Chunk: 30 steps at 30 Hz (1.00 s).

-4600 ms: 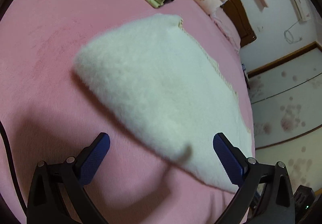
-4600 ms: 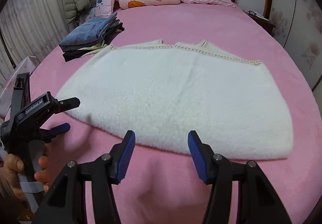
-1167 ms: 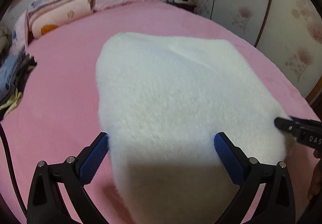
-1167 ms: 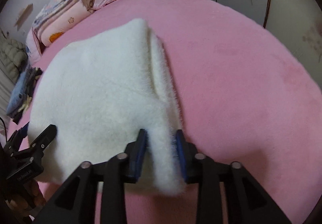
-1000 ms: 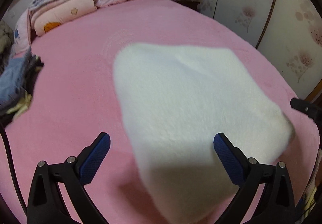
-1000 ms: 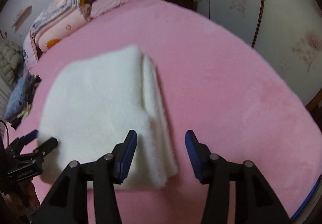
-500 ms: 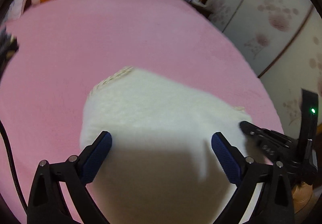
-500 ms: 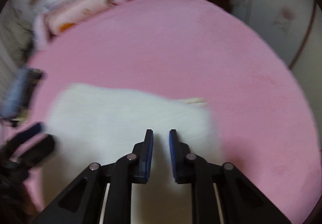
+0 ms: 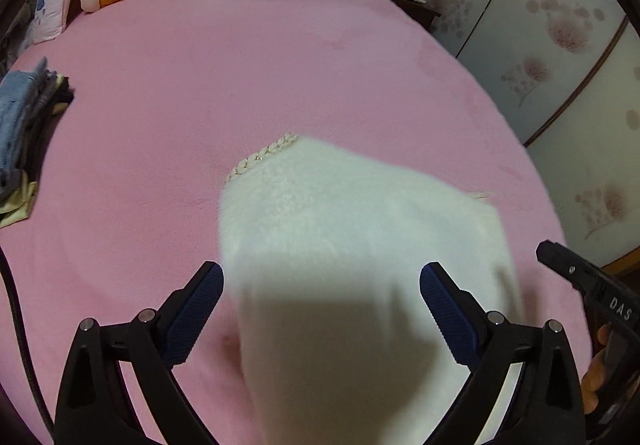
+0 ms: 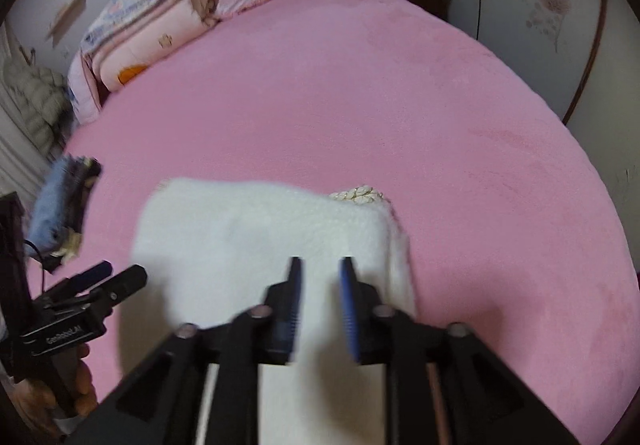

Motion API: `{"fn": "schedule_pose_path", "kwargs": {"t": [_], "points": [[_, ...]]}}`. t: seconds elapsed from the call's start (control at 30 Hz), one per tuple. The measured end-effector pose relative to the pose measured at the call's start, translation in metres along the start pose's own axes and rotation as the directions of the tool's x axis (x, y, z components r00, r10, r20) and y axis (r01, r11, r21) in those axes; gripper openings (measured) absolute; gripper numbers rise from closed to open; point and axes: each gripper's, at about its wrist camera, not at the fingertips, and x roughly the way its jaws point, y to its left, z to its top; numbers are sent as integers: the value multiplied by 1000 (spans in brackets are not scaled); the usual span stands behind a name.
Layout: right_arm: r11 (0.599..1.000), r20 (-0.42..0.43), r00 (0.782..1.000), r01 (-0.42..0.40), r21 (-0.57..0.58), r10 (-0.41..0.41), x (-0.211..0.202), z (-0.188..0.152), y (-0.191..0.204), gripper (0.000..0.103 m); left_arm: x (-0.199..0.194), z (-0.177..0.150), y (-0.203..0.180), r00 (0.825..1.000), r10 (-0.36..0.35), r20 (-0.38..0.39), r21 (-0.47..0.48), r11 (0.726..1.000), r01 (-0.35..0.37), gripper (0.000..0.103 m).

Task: Fold large clothes

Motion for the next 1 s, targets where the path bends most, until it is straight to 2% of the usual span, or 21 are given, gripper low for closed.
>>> {"fn": "schedule_pose_path", "kwargs": {"t": [0.03,0.07,0.2,0.3,0.37,0.47,0.53,0.63,0.73,0.8,0.9,1.0], "points": [[1000,9,1000,-2,7,2,-16,-4,1,53,-17,-2,-1,1000,-10,7,-4,1000,10,102],[1000,19,1000,-10,16,10,-36,-9,3,56,-35,-3,-3,1000,-20,11,-10,1000,20,102],[999,43,999,-18,42,16,-100,-26,12,57,-114,-10,-11,998,-39,49,-24,999,41,102],[999,66,998,-21,47,18,-151,-39,22,66,-173,-18,-21,994,-49,98,13,999,48,103],[998,87,996,-32,50,28,-180,-47,28,71,-201,-17,-30,990,-59,129,34,998,55,103],[998,114,993,-29,51,23,-220,-63,39,71,-245,-31,-37,981,-93,171,51,995,85,103],[999,124,992,-16,49,10,-236,-72,44,73,-266,-37,-40,976,-83,199,53,996,74,103],[999,100,995,-13,49,8,-252,-86,49,83,-284,-49,-42,976,-69,209,50,997,60,103],[996,46,997,-58,70,55,-255,-99,47,84,-291,-65,-46,978,-80,191,56,996,70,103],[995,41,997,-73,68,70,-258,-108,45,84,-288,-74,-46,979,-98,178,48,995,91,103],[994,61,994,-93,57,89,-259,-116,39,84,-279,-88,-43,979,-142,146,-16,989,146,102],[995,75,992,-99,23,97,-256,-118,28,90,-258,-98,-37,988,-131,76,-107,985,138,102]]}}
